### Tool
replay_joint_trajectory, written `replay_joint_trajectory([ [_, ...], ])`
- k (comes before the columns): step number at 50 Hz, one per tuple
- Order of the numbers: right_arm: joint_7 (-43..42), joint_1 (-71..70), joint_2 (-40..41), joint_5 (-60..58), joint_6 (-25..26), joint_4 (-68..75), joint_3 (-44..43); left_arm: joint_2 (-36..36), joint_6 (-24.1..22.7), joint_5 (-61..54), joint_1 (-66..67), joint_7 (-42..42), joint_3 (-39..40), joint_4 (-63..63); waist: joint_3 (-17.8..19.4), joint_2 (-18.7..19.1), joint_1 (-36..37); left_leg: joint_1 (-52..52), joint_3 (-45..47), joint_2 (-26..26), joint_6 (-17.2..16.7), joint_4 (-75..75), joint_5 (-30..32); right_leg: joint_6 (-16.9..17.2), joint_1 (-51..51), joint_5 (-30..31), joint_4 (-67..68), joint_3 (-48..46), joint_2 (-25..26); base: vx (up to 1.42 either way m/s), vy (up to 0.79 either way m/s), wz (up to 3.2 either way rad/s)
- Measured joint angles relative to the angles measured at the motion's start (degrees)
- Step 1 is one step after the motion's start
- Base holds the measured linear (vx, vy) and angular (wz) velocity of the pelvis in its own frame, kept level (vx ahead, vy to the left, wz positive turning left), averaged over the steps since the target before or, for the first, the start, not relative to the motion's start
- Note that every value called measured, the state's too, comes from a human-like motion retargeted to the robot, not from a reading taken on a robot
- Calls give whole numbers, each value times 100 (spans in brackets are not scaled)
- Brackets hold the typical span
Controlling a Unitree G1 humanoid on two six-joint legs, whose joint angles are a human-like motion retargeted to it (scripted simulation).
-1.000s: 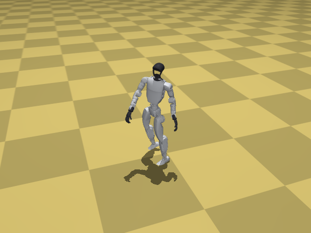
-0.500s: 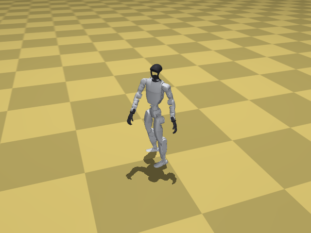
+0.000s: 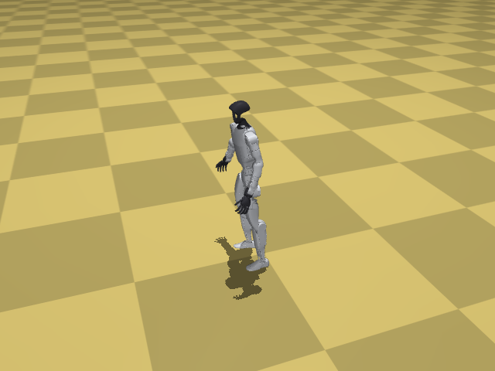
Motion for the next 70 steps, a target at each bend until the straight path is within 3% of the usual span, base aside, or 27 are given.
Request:
replay_joint_trajectory([
  [10, 226, 378, 210, 150, 33, -61, -257, -9, -43, -274, -529, -282, -88, -658, -15, 97, -389, 123, 158, -93, 80, 209, -9, 0, 167, -31, -7, 206, -130, 3, 7, -15],
  [20, 649, -80, 711, -797, -14, -798, 672, -163, -15, -175, -460, -361, 23, -764, -23, 60, -639, 181, 375, -224, 245, 500, -289, 0, 89, -123, 263, 515, -306, 2, 9, -21],
  [26, 677, -354, 715, -1328, -184, -1695, 1136, -183, 7, 119, -309, -229, 67, -474, 110, 2, -640, 170, 592, -204, 164, 429, -279, 0, 6, 16, 87, 700, -219, -4, 4, -32],
  [35, 781, -479, 335, -1200, -396, -2813, 1529, -149, 98, 469, -140, -233, -31, 51, 475, -151, -661, 96, 723, -313, -11, 234, -148, 0, -41, 271, -270, 772, -263, -5, 8, -10],
  [43, 760, -330, 289, -1296, -329, -2611, 1403, -120, 41, 404, 230, -394, 108, -197, 620, -149, -669, 100, 711, -446, -42, 86, -132, 0, 2, -118, -317, 556, -447, 0, 13, 6],
  [48, 657, -145, 416, -1383, -233, -2243, 1248, -39, -11, 219, 505, -413, 242, -561, 637, -167, -720, 87, 595, -513, 25, 181, -200, -22, 12, -25, -191, 509, -551, 6, 6, 20],
  [55, 685, 258, 564, -1287, -120, -1874, 1253, 146, 151, 187, 505, -357, 145, -357, 504, -148, -716, 90, 429, -505, 133, 472, -360, -232, 39, -160, 195, 380, -668, 11, -1, 19],
  [70, 775, 151, 674, -1090, 68, -1173, 1279, -59, 490, 121, 204, -267, 26, 532, -235, 112, -995, 590, 757, -211, 366, 859, -822, -358, 194, -557, 816, 638, -451, 16, -9, -21],
])
